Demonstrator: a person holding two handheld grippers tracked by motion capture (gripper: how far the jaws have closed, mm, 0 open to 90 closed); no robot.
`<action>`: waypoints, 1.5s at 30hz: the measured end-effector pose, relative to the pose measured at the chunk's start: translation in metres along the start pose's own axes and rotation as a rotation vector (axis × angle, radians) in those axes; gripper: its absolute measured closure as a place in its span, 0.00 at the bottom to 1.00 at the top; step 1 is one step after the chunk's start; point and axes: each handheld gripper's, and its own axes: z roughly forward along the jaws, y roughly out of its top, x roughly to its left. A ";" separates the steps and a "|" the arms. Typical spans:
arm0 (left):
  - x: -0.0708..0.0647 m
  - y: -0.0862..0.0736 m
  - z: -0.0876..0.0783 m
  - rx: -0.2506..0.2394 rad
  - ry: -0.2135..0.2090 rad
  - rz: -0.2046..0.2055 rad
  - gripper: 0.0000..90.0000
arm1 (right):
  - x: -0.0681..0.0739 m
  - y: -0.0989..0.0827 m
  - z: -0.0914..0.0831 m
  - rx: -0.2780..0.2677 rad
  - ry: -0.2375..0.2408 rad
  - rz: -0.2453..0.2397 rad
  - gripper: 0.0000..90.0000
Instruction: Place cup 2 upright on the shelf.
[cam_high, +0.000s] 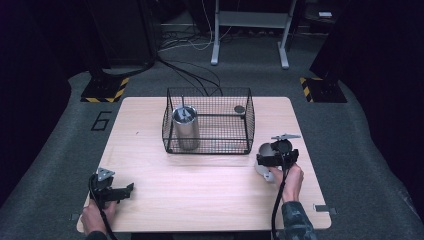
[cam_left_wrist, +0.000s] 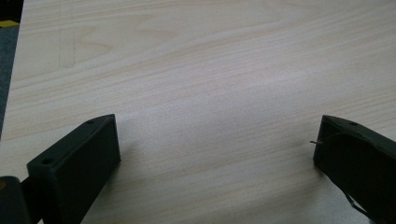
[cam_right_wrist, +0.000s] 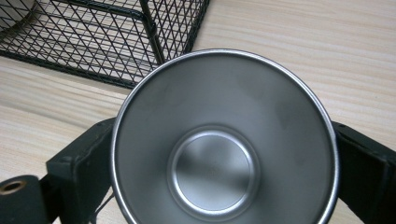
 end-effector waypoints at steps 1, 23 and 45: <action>0.000 0.000 0.000 0.000 -0.001 -0.002 0.00 | 0.000 0.000 0.000 -0.002 -0.002 -0.006 0.06; 0.000 0.000 0.000 0.000 0.000 -0.002 0.00 | 0.010 0.000 -0.025 -0.025 0.059 -0.092 0.06; 0.000 0.000 0.000 -0.001 -0.001 -0.002 0.00 | 0.035 0.010 -0.043 -0.045 0.131 -0.185 0.06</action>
